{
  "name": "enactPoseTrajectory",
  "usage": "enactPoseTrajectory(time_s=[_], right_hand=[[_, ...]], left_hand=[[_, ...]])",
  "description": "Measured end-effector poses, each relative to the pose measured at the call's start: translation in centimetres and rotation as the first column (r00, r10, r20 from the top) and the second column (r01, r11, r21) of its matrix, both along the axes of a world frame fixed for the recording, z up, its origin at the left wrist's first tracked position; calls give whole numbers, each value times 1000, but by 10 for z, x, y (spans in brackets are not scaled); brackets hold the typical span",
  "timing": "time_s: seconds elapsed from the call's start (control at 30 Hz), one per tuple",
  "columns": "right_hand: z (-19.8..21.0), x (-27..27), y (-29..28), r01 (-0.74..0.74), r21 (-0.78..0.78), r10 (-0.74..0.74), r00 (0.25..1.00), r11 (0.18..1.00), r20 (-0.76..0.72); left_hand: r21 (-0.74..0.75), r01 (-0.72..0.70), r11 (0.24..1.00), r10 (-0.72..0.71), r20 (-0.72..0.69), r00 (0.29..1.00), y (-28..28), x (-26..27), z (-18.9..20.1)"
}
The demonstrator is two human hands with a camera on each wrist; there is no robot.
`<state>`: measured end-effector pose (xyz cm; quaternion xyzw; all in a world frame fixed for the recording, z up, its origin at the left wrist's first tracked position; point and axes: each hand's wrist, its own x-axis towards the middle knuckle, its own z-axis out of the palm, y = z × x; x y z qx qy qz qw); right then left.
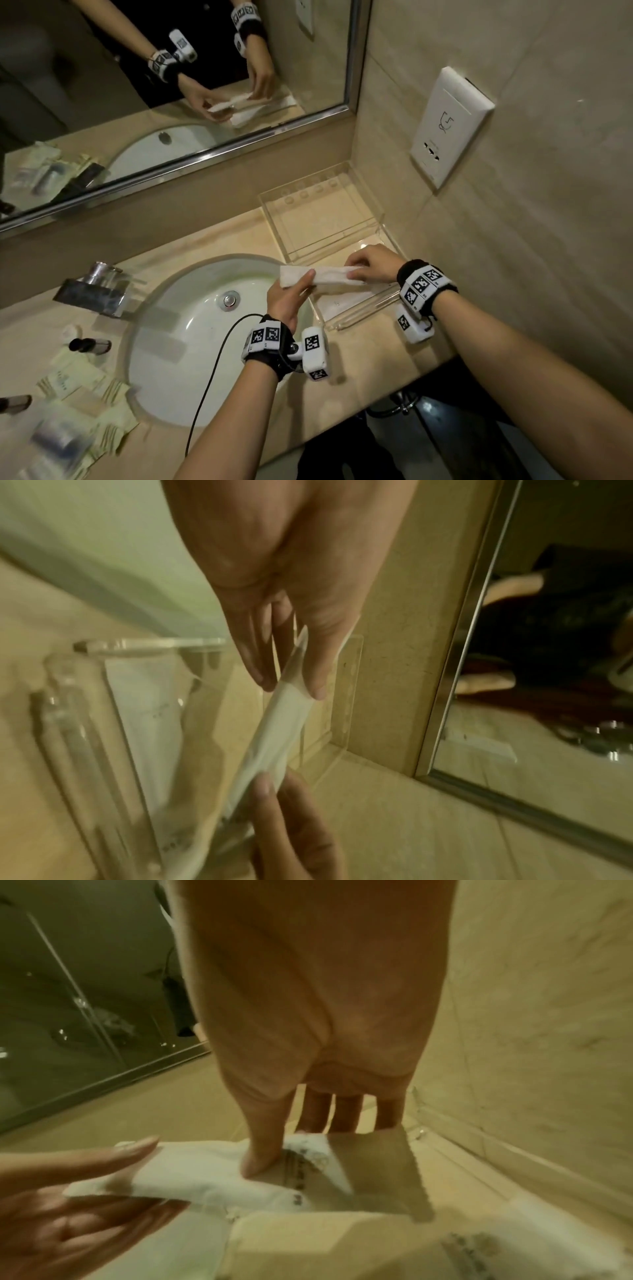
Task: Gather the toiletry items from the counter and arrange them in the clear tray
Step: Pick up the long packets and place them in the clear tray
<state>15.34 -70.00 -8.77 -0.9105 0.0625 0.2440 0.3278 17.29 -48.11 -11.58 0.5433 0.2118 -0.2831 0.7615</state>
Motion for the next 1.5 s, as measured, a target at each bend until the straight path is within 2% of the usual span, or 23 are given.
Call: enactPoseTrajectory(time_s=[0.07,0.13,0.17,0.23,0.3,0.33,0.43,0.53,0.63,0.9,1.07,1.4,1.5], right_hand=[[-4,0,-7,-22,-135,14,998,991,-62],[-8,-2,-12,-71,-258,37,990,964,-136],[-9,-2,-12,-101,-304,53,985,947,-163],[-12,-5,-13,-144,-352,76,977,925,-200],[-15,-8,-13,-162,-350,80,969,923,-236],[-17,-10,-13,-162,-346,77,966,924,-246],[-23,-16,-13,-109,-338,37,976,935,-213],[-27,-21,-15,-51,-340,7,991,939,-130],[-30,-27,-19,-44,-358,28,998,933,-52],[-38,-45,-24,-39,-366,42,999,930,0],[-42,-53,-28,-53,-356,79,995,933,57],[-43,-56,-37,-138,-351,167,984,926,55],[-42,-57,-39,-151,-344,178,983,927,47]], left_hand=[[208,39,977,-59,93,994,6,2,-9],[408,126,904,-219,190,957,8,1,-13],[482,182,857,-321,224,920,5,0,-13],[602,297,741,-536,265,801,-2,-4,-13],[703,373,606,-696,241,677,-11,-10,-15],[735,399,548,-742,207,638,-15,-13,-16],[799,443,408,-822,110,559,-22,-20,-22],[834,431,344,-851,83,519,-24,-23,-25],[858,403,319,-860,82,504,-25,-26,-27],[898,341,280,-894,115,433,-32,-29,-28],[891,346,293,-888,120,444,-34,-29,-28],[885,329,330,-873,153,463,-30,-33,-30],[877,277,393,-835,214,507,-24,-35,-26]])
